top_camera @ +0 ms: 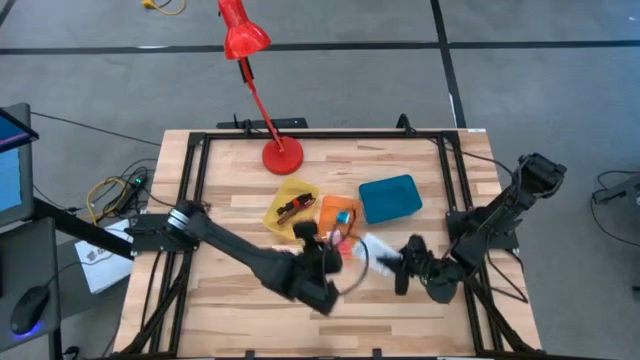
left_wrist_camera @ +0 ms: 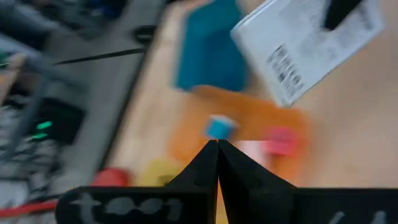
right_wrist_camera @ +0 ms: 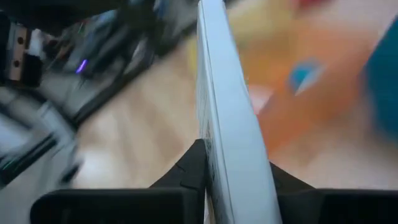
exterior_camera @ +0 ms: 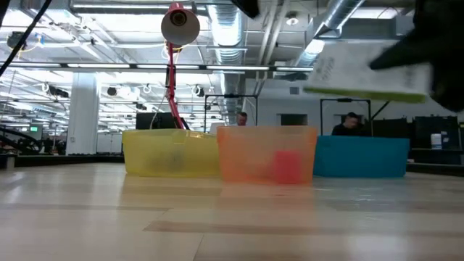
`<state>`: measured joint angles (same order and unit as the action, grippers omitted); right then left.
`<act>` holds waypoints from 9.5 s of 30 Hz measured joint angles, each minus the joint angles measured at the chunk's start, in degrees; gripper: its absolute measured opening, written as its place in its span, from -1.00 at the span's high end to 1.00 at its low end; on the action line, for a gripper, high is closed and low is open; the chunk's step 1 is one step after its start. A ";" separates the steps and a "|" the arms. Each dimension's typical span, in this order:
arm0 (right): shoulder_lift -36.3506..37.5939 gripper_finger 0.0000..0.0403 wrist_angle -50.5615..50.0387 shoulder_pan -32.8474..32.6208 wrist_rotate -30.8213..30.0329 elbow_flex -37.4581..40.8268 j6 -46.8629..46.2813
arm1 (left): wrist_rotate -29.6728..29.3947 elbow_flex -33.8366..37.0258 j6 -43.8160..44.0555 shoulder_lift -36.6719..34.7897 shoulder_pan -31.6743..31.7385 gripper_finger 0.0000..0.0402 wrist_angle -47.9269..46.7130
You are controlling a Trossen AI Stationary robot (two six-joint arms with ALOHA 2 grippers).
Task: Pick and place items into bin
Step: Put the white card reader box into the blue bin, then return to Home Position
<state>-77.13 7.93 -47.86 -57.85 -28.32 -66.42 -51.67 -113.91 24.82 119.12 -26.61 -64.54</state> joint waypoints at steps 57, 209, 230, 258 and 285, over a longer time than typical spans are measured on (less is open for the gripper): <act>2.65 0.30 -36.32 48.78 24.81 -3.54 65.13 | -3.70 0.55 16.48 -23.40 2.03 1.00 -25.48; 76.79 -0.16 -6.44 27.04 53.29 28.00 59.90 | 49.52 113.26 -20.72 -118.28 -0.40 1.00 66.12; 76.79 -0.16 -6.44 27.06 53.31 28.02 59.90 | 49.52 113.28 -20.72 -118.28 -0.41 1.00 66.10; 76.79 -0.16 -6.44 27.07 53.33 28.02 59.90 | 49.54 113.28 -20.72 -118.28 -0.41 1.00 66.10; 76.79 -0.16 -6.44 27.07 53.33 28.02 59.90 | 49.56 113.28 -20.72 -118.28 -0.41 1.00 66.09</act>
<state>-0.34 1.50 -20.80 -4.52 -0.30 -6.52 -2.11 -0.62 4.10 0.84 -27.01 1.56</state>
